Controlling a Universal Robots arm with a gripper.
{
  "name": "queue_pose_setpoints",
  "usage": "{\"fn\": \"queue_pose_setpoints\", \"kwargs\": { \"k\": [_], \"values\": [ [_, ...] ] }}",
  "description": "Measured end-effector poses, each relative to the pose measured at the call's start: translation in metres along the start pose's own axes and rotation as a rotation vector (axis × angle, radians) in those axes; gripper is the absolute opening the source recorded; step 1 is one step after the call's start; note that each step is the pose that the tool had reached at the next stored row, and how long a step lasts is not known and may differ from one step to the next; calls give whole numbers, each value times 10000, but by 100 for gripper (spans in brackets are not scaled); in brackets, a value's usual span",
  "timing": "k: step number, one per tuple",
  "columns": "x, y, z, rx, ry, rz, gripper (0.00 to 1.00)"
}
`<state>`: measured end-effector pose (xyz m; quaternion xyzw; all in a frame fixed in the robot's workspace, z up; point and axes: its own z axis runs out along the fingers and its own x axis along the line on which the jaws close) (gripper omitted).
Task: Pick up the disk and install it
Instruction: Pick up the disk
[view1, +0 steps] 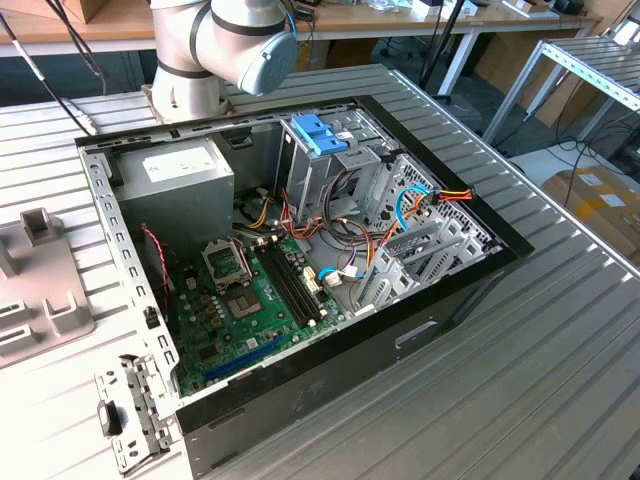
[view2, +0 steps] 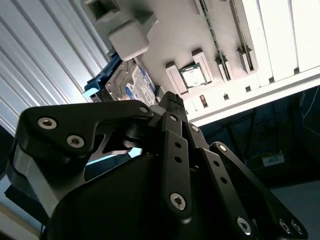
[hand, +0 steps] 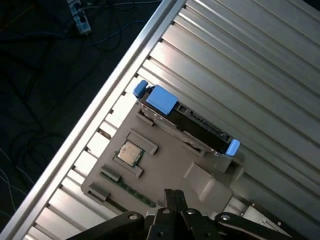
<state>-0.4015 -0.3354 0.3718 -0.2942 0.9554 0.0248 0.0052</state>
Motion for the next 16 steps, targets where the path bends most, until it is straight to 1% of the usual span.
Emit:
{"fn": "queue_pose_setpoints", "kwargs": {
  "k": [4,7,8,14,16],
  "values": [
    [0,0,1,-14,25,-565,11],
    [0,0,1,-30,54,-1221,11],
    [0,0,1,-34,62,-1388,11],
    [0,0,2,-51,92,-2073,11],
    [0,0,3,-61,111,-2483,11]
  ]
}}
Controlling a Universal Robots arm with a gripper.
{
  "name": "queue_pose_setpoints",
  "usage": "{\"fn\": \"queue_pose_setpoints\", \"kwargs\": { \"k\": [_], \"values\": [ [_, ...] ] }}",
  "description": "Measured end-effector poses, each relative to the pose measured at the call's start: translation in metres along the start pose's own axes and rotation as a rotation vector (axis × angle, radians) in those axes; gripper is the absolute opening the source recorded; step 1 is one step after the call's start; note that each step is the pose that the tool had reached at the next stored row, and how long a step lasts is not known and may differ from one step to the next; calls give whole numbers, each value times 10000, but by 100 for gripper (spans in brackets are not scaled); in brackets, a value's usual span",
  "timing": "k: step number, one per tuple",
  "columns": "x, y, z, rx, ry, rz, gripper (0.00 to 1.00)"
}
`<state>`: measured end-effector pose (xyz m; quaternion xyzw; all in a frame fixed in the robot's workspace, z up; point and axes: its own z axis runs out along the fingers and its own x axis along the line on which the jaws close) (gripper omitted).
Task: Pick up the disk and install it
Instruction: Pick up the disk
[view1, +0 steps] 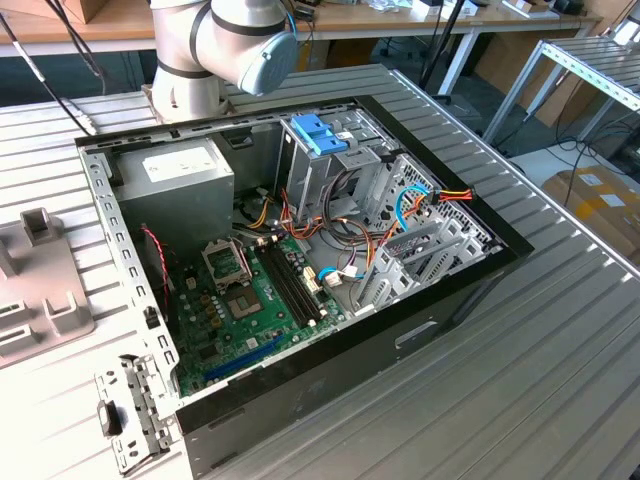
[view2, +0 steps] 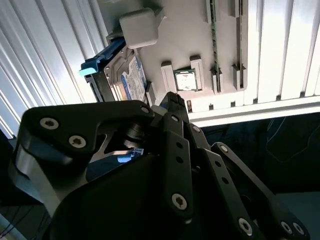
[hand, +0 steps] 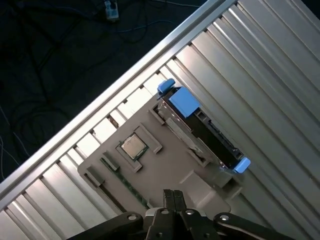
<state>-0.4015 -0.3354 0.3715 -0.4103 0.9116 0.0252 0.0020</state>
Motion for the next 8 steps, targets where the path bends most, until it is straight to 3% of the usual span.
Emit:
{"fn": "queue_pose_setpoints", "kwargs": {
  "k": [8],
  "values": [
    [0,0,3,-24,44,-990,11]
  ]
}}
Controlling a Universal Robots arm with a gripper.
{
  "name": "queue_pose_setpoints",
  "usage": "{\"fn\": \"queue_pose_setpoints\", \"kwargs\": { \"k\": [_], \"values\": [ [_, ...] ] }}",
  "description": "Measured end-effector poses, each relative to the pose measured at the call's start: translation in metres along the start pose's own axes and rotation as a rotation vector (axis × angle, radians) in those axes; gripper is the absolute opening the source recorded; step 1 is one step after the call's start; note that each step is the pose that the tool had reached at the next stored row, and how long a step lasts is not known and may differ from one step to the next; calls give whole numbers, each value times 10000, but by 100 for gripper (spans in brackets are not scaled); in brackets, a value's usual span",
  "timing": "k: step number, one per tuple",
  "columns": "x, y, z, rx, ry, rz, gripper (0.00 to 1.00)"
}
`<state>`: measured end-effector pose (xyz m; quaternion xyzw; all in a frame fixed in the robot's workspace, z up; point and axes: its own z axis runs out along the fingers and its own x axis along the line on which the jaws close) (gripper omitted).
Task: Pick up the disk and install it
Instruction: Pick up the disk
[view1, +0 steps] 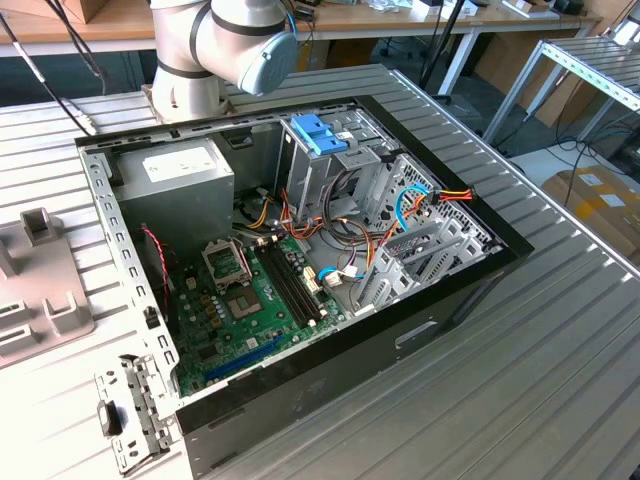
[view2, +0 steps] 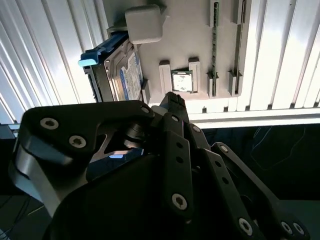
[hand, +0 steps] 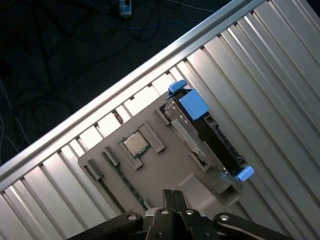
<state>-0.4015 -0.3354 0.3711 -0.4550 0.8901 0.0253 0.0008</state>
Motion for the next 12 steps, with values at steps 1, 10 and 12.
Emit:
{"fn": "queue_pose_setpoints", "kwargs": {
  "k": [1,10,12],
  "values": [
    [0,0,0,-4,6,-141,11],
    [0,-1,5,-34,61,-1385,11],
    [0,-1,6,-40,72,-1625,11]
  ]
}}
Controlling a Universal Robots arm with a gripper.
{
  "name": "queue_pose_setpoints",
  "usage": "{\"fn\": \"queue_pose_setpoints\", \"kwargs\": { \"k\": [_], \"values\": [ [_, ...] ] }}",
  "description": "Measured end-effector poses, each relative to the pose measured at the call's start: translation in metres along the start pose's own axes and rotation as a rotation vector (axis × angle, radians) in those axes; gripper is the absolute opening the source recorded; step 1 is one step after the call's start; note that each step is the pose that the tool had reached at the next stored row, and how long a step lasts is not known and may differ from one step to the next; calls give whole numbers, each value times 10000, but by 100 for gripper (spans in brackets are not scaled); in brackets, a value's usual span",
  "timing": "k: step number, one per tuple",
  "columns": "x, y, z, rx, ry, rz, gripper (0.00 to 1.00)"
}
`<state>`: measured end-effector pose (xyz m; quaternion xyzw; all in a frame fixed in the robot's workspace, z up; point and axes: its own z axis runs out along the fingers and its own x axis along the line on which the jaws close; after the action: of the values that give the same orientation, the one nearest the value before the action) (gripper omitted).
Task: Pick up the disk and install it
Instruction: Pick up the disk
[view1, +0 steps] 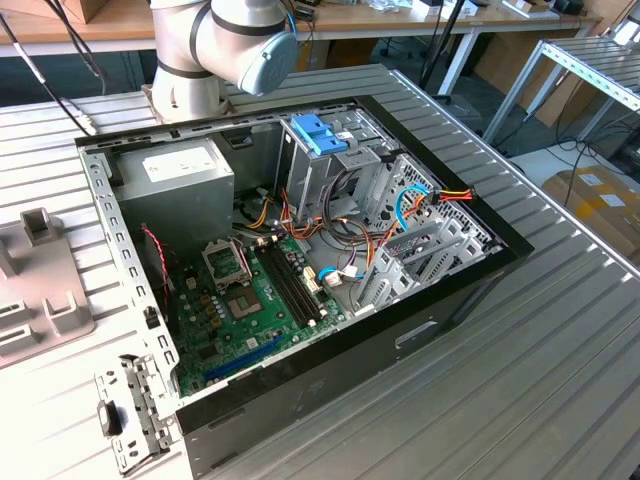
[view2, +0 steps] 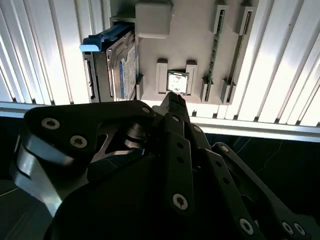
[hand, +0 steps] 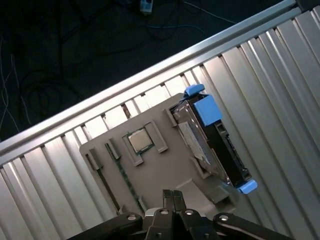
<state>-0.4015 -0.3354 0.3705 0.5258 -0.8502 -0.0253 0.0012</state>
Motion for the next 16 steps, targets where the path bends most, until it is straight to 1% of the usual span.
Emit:
{"fn": "queue_pose_setpoints", "kwargs": {
  "k": [1,2,4,5,13,16],
  "values": [
    [0,0,1,-5,9,-194,11],
    [0,0,2,-13,22,-500,11],
    [0,0,3,-19,34,-770,11],
    [0,0,3,-24,44,-978,11],
    [0,0,5,-47,85,-1919,11],
    [0,0,6,-58,105,-2356,11]
  ]
}}
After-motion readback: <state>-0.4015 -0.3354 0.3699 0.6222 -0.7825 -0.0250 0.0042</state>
